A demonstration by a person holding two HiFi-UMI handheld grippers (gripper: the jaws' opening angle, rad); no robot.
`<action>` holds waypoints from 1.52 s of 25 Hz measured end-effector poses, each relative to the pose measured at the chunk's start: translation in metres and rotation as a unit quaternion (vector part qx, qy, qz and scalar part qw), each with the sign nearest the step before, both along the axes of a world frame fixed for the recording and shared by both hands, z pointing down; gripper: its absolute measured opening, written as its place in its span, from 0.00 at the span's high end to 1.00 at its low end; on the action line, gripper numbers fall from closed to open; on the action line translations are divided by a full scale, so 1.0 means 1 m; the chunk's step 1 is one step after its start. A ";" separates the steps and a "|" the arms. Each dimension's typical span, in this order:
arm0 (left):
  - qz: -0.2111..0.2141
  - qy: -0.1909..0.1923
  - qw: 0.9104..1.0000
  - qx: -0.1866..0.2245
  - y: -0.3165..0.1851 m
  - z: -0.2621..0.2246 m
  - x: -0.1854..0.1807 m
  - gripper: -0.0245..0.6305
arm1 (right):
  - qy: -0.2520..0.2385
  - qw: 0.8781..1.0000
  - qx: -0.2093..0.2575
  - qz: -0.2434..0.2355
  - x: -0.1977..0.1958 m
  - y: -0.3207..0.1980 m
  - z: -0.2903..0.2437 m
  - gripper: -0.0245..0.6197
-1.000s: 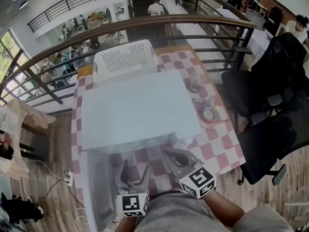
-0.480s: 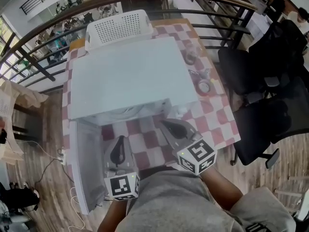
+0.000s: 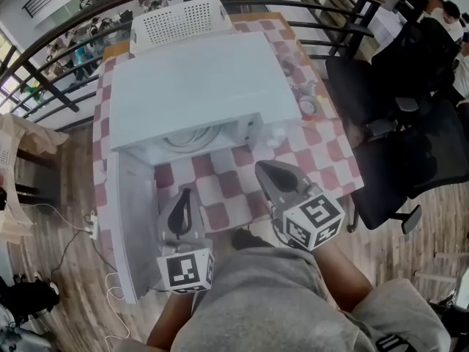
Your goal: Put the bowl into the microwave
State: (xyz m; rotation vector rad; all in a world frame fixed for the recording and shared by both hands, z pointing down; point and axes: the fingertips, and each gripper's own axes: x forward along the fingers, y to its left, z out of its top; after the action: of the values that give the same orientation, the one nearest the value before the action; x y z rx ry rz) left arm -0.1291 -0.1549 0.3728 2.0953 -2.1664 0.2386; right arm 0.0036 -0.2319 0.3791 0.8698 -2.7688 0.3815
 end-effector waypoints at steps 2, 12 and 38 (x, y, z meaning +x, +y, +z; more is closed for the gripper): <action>0.006 0.002 1.000 0.002 0.018 -0.003 0.001 0.95 | -0.001 1.000 -0.001 0.005 0.001 0.018 -0.002 0.96; 0.029 -0.002 0.999 0.016 0.137 -0.007 0.020 0.95 | 0.002 1.000 0.006 0.005 0.001 0.137 0.001 0.96; 0.058 0.017 0.998 0.012 0.240 -0.015 0.067 0.95 | 0.040 0.999 -0.008 0.024 0.055 0.255 0.011 0.96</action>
State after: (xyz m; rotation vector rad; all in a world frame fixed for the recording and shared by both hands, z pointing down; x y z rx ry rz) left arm -0.0618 0.0856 0.3581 2.2244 -2.0399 0.1871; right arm 0.0585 0.0232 0.3898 0.9294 -2.6732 0.3673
